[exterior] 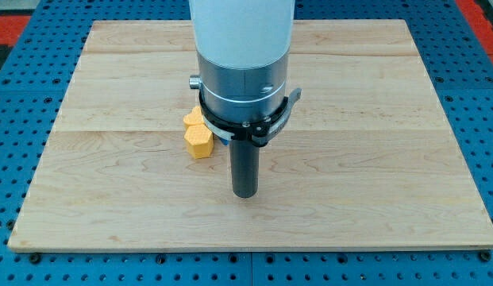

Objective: Move your arm to the blue triangle

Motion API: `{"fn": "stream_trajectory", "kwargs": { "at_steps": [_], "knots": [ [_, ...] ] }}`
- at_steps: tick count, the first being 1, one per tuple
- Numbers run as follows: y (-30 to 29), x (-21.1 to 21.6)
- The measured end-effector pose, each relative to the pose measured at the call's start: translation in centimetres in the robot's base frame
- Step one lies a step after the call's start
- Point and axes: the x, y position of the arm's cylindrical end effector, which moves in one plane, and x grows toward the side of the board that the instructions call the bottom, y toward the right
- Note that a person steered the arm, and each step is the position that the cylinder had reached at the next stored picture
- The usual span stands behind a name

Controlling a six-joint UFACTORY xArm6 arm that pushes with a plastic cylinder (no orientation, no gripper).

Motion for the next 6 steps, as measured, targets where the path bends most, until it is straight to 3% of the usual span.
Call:
{"fn": "stream_trajectory", "kwargs": {
  "at_steps": [2,4,5,6],
  "knots": [
    [0.7,-0.1],
    [6.3,-15.1],
    [10.8,-15.4],
    [6.0,-12.7]
  ]
}}
